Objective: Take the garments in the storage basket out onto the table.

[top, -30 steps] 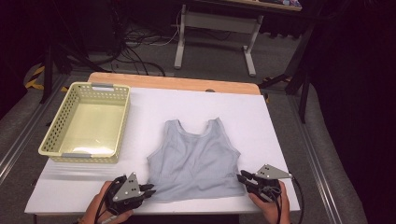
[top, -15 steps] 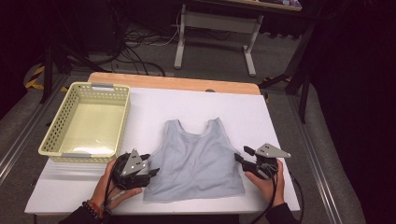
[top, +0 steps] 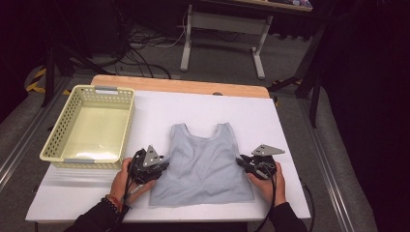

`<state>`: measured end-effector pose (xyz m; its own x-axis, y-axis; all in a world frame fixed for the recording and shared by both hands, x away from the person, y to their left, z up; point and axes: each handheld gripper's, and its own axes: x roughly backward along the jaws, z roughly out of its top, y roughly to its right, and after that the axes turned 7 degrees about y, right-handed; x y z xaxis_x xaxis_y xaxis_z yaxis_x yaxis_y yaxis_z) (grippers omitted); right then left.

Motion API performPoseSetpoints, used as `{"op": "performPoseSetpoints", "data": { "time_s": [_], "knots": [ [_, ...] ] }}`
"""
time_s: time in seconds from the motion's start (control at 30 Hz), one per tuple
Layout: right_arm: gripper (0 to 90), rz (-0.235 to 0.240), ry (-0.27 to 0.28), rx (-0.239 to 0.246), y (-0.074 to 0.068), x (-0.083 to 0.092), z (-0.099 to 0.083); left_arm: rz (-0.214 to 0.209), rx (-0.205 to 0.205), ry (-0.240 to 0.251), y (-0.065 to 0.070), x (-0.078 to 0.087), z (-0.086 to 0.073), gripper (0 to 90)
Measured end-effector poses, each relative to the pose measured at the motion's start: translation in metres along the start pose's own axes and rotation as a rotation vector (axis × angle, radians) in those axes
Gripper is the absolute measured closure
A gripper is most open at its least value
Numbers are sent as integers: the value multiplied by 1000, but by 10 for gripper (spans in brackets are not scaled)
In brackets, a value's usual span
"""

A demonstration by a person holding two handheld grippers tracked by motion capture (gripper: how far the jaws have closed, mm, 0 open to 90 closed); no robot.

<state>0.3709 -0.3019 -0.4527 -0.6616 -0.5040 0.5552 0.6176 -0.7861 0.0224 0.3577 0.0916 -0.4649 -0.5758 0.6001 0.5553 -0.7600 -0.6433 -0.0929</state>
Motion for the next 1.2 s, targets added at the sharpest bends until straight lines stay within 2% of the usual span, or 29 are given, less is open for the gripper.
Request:
{"op": "performPoseSetpoints", "data": {
  "time_s": [0.1, 0.17, 0.3, 0.43, 0.47, 0.53, 0.6, 0.63, 0.7, 0.77, 0.8, 0.83, 0.87, 0.9, 0.97, 1.0, 1.07, 1.1, 1.13, 1.17, 1.2],
  "knots": [
    [817, -9, 2, 7, 0, 2, 1, 12, 10, 3, -3, -1, 3, 805],
    [841, -27, 22, 9, -1, 8, 2, 47, 2, 10, -2, -1, 6, 831],
    [846, -58, 81, -5, -2, 27, 7, 121, -13, 58, -4, 4, 13, 841],
    [839, -82, 105, -18, -4, 33, 10, 136, 26, 95, -10, 5, 23, 841],
    [834, -89, 105, -12, -4, 32, 11, 136, 46, 97, -12, 4, 24, 837],
    [820, -101, 98, -5, -4, 27, 11, 134, 55, 88, -13, 2, 24, 827],
    [751, -130, 83, 16, -5, 21, 10, 151, 53, 74, -13, 0, 25, 764],
    [711, -153, 73, 18, -4, 19, 10, 187, 40, 72, -12, 1, 25, 717],
    [680, -157, 72, 10, -3, 19, 8, 222, 43, 97, -10, 6, 27, 624],
    [623, -165, 93, 6, -2, 22, 8, 245, 30, 122, -9, 14, 30, 528],
    [616, -164, 111, 7, -2, 25, 9, 235, 19, 142, -9, 18, 31, 502],
    [617, -165, 130, 9, -2, 27, 10, 205, 15, 166, -7, 21, 32, 487],
    [626, -168, 148, 15, -1, 29, 11, 194, 9, 172, -5, 24, 33, 492],
    [639, -158, 160, 18, -1, 30, 12, 176, -7, 162, -2, 26, 33, 503],
    [693, -142, 171, 22, -1, 31, 16, 105, -40, 148, 4, 27, 32, 569],
    [720, -128, 176, 30, 0, 30, 19, 62, -61, 136, 6, 27, 31, 667],
    [781, -108, 195, 45, 1, 28, 28, 23, -101, 86, 11, 23, 29, 729],
    [807, -92, 205, 56, 1, 25, 33, 23, -121, 62, 13, 21, 27, 779],
    [833, -81, 212, 70, 2, 21, 38, 11, -126, 38, 14, 18, 25, 798],
    [833, -81, 212, 70, 2, 21, 38, 11, -126, 38, 14, 18, 25, 802],
    [875, -67, 204, 97, 5, 11, 48, -8, -122, 5, 15, 13, 21, 804]
  ]
}}
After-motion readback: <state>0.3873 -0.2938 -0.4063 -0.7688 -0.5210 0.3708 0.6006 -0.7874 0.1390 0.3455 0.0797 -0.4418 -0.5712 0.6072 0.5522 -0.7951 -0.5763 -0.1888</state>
